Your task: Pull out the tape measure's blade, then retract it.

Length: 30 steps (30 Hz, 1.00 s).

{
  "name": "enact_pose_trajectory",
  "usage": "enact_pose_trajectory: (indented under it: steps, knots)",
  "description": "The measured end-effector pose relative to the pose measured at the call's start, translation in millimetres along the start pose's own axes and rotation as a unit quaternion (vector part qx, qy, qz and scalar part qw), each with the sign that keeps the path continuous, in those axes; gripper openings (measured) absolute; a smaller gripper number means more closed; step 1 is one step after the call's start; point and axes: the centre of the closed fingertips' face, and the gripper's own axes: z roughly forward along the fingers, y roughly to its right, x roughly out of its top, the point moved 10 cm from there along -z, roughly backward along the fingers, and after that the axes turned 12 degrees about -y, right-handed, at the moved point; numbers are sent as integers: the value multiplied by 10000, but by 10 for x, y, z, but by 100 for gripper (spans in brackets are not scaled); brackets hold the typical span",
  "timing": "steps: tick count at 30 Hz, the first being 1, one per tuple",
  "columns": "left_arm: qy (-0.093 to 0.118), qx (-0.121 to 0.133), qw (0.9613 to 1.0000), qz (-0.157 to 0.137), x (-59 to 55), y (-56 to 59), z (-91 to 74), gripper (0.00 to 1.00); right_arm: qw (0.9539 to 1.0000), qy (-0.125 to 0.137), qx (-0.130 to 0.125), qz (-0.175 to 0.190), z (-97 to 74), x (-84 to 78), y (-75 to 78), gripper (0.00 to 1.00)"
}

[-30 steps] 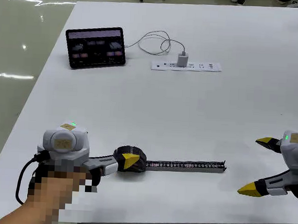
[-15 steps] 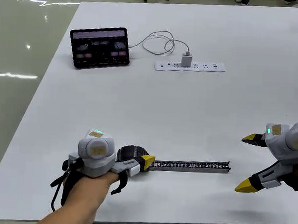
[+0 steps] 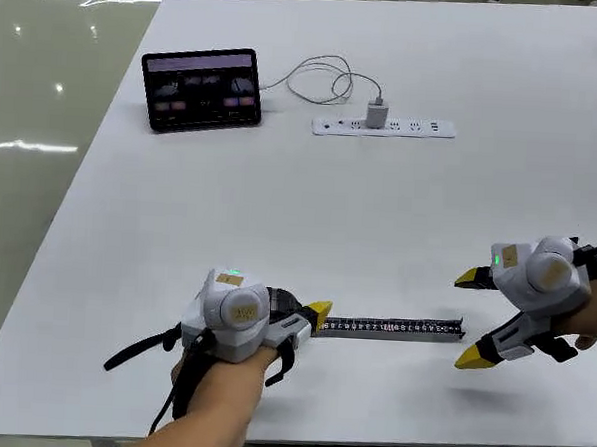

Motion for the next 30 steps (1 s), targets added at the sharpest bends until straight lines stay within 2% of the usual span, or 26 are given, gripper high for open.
enact_pose_trajectory:
  steps: [2, 7, 9, 19, 22, 25, 28, 30]
  knots:
    - [58, -45, 10000, 32, -15, 2, 11, 91, 9999, -97, -13, -108, 13, 17, 7, 59]
    - [-36, 87, 9995, 294, -62, -26, 70, 90, 9992, -248, 26, -298, 91, 31, 44, 47]
    - [-55, 108, 9997, 223, -88, -42, 92, 91, 9992, -280, 71, -286, 124, 30, 56, 45]
    - [-1, 56, 9999, 158, -73, -15, 86, 85, 9978, -516, 84, -399, 210, -60, 56, 27]
    - [-8, 34, 9999, 121, -79, -11, 87, 83, 9977, -540, 97, -408, 246, -94, 71, 24]
    - [-55, -23, 10000, 55, -96, 4, 93, 83, 9976, -565, 165, -369, 274, -124, 81, 26]
    - [-86, -49, 9999, -44, -103, 5, 97, 79, 9971, -596, 168, -439, 280, -123, 85, 19]
    - [-81, -31, 10000, 12, -102, 6, 97, 78, 9972, -602, 158, -414, 283, -121, 92, 16]
